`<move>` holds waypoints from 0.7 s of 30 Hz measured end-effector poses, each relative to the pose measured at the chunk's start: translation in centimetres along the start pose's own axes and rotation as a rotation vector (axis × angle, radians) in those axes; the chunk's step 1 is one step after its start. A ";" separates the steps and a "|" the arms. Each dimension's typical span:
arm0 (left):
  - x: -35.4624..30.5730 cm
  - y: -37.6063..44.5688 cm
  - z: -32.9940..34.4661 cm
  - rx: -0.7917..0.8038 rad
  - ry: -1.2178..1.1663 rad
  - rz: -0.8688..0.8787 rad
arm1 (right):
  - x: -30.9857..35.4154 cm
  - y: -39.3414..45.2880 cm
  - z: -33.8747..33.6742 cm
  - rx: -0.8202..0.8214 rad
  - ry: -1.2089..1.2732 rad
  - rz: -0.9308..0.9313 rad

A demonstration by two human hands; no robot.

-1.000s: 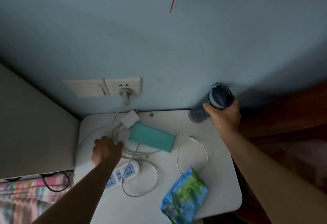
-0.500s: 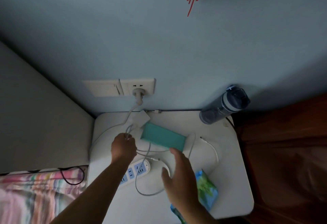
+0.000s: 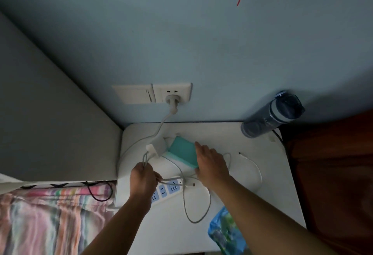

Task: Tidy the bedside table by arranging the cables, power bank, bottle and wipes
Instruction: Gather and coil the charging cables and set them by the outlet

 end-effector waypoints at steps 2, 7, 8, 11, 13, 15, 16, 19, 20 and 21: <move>0.1 -0.6 -0.6 -0.042 -0.025 0.017 | 0.1 0.1 0.2 -0.010 0.007 0.017; 0.3 -1.9 -2.5 -0.144 -0.065 0.028 | -1.9 -0.1 -0.8 -0.097 0.170 0.120; 0.4 -2.2 -2.8 -0.158 -0.071 0.025 | -2.2 -0.1 -0.9 -0.097 0.181 0.138; 0.5 -3.4 -2.9 -0.185 -0.124 0.023 | -2.1 0.1 -0.8 -0.076 0.205 0.143; 0.4 -4.2 -2.6 -0.185 -0.188 0.046 | -1.8 0.2 -0.9 -0.076 0.216 0.136; 0.2 -4.9 -2.5 -0.189 -0.217 0.075 | -1.8 0.2 -1.0 -0.074 0.242 0.149; 0.1 -5.2 -2.6 -0.195 -0.223 0.087 | -1.9 0.2 -1.0 -0.067 0.281 0.162; -0.2 -6.2 -3.6 -0.234 -0.214 0.136 | -2.2 0.4 -1.3 -0.073 0.506 0.202; -0.2 -6.4 -4.1 -0.248 -0.204 0.154 | -2.4 0.4 -1.6 -0.099 0.564 0.217; -0.3 -6.7 -4.6 -0.263 -0.199 0.173 | -2.5 0.4 -2.0 -0.126 0.593 0.228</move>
Point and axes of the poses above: each hand's wrist, its own y-axis towards the middle knuckle, its own z-axis out of the palm, x = y × z, the point moved 10 cm from there along y, towards the middle knuckle, and after that the axes turned 8 degrees about x, right-handed, at the moved point
